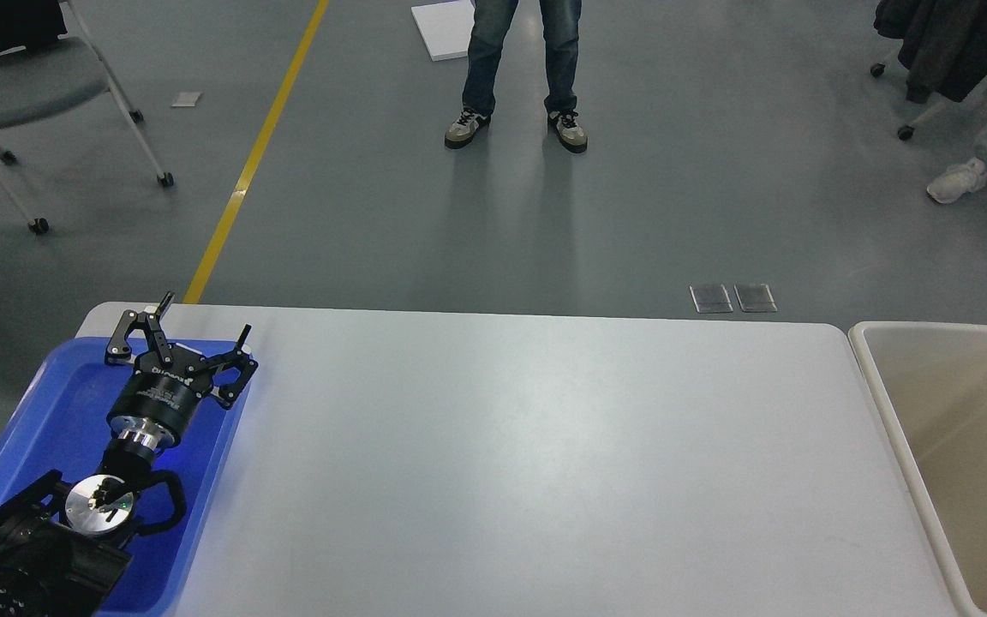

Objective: Tidy desktop
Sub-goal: 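Open the right gripper inside the bin to drop the paper ball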

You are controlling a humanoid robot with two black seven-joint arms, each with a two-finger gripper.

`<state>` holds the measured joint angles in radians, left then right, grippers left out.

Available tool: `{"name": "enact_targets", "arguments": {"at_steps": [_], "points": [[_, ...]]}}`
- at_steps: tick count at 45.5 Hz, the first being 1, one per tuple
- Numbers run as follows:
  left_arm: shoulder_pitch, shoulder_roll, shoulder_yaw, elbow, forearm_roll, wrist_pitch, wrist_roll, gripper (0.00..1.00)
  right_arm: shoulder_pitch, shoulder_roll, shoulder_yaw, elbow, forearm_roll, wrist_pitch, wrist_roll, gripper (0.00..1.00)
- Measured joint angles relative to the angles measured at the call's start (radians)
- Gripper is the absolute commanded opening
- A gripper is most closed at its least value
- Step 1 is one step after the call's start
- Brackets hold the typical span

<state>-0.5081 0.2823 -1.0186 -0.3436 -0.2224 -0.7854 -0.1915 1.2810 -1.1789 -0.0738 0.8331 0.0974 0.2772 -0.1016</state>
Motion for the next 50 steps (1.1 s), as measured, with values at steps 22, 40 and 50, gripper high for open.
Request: {"name": "enact_targets", "arguments": {"at_steps": [22,40,50], "points": [[0.000,0.000,0.000,0.000,0.000,0.000,-0.001,1.00,-0.289,0.184,0.196,-0.286,0.164,-0.003,0.082,0.00],[0.000,0.000,0.000,0.000,0.000,0.000,-0.001,1.00,-0.480,0.362,0.344,-0.502,0.196,0.002,0.171,0.00],[0.000,0.000,0.000,0.000,0.000,0.000,-0.001,1.00,-0.536,0.463,0.374,-0.634,0.200,0.002,0.200,0.00]]}}
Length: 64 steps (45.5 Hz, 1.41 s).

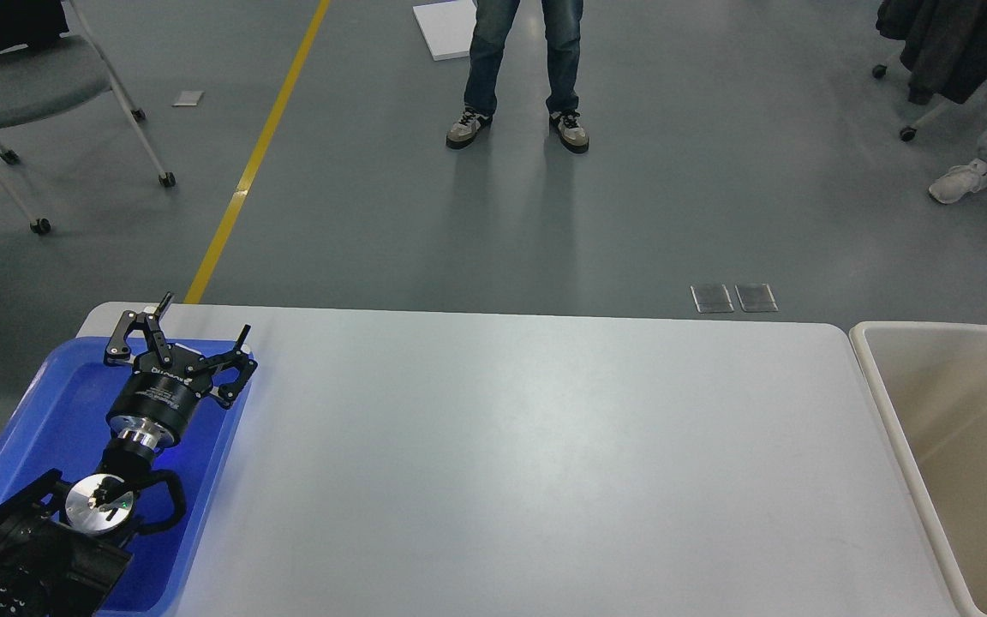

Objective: Tidy desktop
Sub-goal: 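Open the right gripper inside the bin to drop the paper ball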

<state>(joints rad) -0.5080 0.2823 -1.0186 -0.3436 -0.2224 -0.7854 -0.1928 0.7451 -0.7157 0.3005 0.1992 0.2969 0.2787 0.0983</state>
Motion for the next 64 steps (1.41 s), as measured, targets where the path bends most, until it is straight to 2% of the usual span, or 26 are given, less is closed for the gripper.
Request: {"name": "enact_targets", "arguments": {"at_steps": [15,31,47,53,56,57,59,64], "points": [[0.000,0.000,0.000,0.000,0.000,0.000,0.000,1.00,-0.069,0.101,0.011,-0.125,0.000,-0.038,0.011,0.00],[0.000,0.000,0.000,0.000,0.000,0.000,0.000,1.00,-0.122,0.182,0.011,-0.151,-0.009,-0.104,0.014,0.00],[0.000,0.000,0.000,0.000,0.000,0.000,-0.001,1.00,-0.136,0.212,0.009,-0.150,-0.012,-0.154,0.015,0.00],[0.000,0.000,0.000,0.000,0.000,0.000,-0.001,1.00,-0.137,0.215,0.009,-0.150,-0.013,-0.164,0.015,0.23],[0.000,0.000,0.000,0.000,0.000,0.000,-0.001,1.00,-0.138,0.216,0.010,-0.149,-0.013,-0.168,0.014,0.28],[0.000,0.000,0.000,0.000,0.000,0.000,-0.001,1.00,-0.138,0.216,0.009,-0.149,-0.013,-0.169,0.013,0.34],[0.000,0.000,0.000,0.000,0.000,0.000,-0.001,1.00,-0.138,0.216,0.007,-0.148,-0.014,-0.170,0.013,0.56],[0.000,0.000,0.000,0.000,0.000,0.000,-0.001,1.00,-0.139,0.217,0.006,-0.148,-0.014,-0.173,0.013,0.74]]}}
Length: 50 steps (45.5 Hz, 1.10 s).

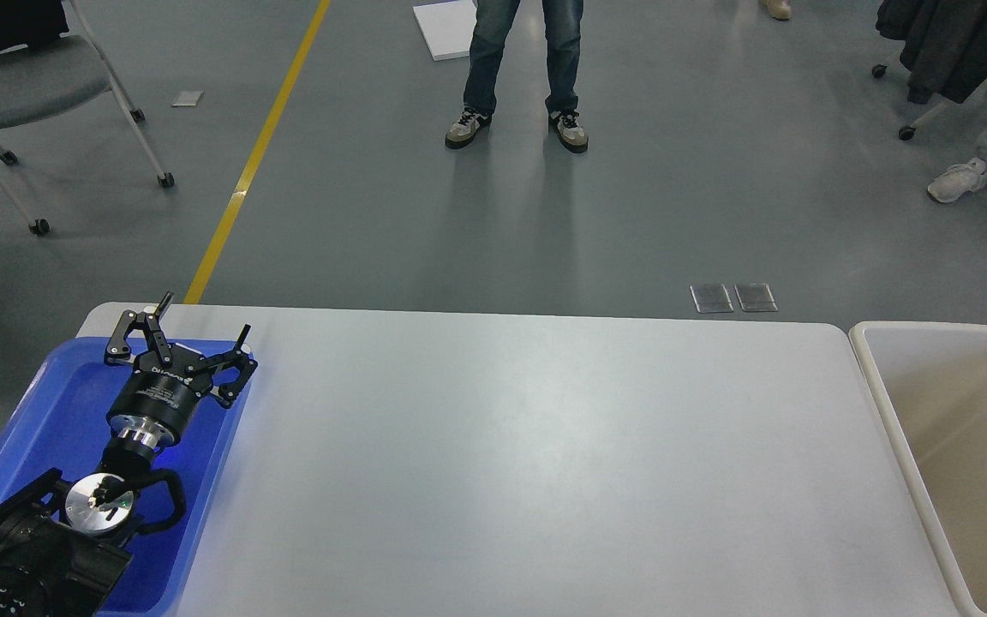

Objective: Tidy desktop
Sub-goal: 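Open the right gripper inside the bin to drop the paper ball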

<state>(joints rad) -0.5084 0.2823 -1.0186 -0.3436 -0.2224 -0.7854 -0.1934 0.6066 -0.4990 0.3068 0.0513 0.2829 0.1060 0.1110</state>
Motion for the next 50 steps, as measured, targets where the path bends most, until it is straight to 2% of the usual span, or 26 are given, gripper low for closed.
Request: {"name": "enact_targets", "arguments": {"at_steps": [2,4,5,25,37,50], "points": [[0.000,0.000,0.000,0.000,0.000,0.000,0.000,1.00,0.000,0.000,0.000,0.000,0.000,-0.001,0.000,0.79],[0.000,0.000,0.000,0.000,0.000,0.000,0.000,1.00,0.000,0.000,-0.001,0.000,0.000,-0.002,0.000,0.95],[0.000,0.000,0.000,0.000,0.000,0.000,0.000,1.00,0.000,0.000,-0.001,0.000,0.000,-0.002,0.000,1.00],[0.000,0.000,0.000,0.000,0.000,0.000,0.000,1.00,0.004,-0.022,0.003,0.031,-0.019,0.003,-0.001,1.00],[0.000,0.000,0.000,0.000,0.000,0.000,0.000,1.00,0.001,-0.121,0.018,0.196,-0.039,-0.025,-0.008,1.00],[0.000,0.000,0.000,0.000,0.000,0.000,0.000,1.00,0.042,-0.250,0.027,0.381,-0.150,-0.111,-0.052,1.00]]}}
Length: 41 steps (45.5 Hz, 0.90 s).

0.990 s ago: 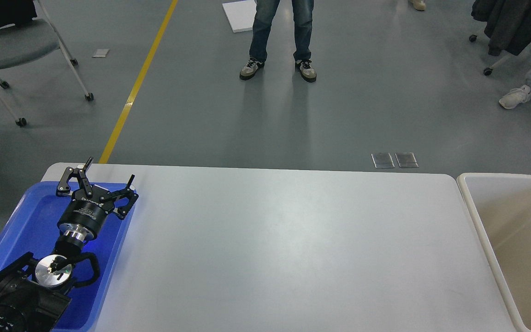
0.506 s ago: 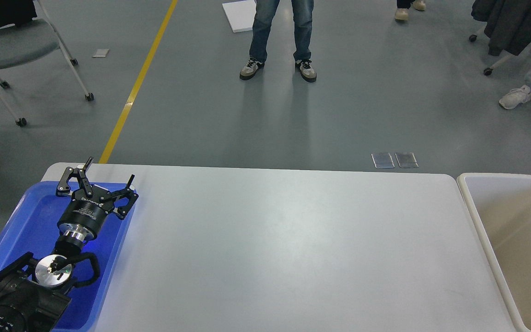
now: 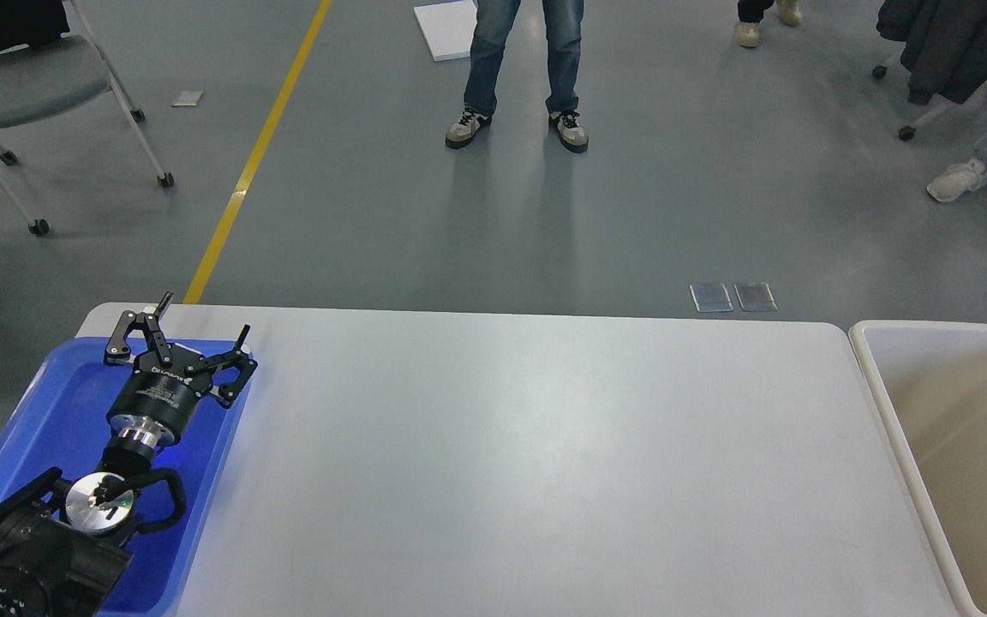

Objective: Tidy desktop

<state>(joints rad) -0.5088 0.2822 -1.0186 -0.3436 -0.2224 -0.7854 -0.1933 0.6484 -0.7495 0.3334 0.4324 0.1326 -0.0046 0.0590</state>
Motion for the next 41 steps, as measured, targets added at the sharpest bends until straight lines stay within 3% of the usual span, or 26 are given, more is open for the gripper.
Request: {"name": "enact_targets", "arguments": {"at_steps": [26,41], "points": [[-0.001,0.000,0.000,0.000,0.001,0.000,0.002,1.00,0.108,-0.176,0.011,0.319,-0.285,-0.066,-0.057,1.00],[-0.001,0.000,0.000,0.000,0.001,0.000,0.002,1.00,0.135,-0.166,0.115,0.484,-0.313,-0.148,-0.068,1.00]]}}
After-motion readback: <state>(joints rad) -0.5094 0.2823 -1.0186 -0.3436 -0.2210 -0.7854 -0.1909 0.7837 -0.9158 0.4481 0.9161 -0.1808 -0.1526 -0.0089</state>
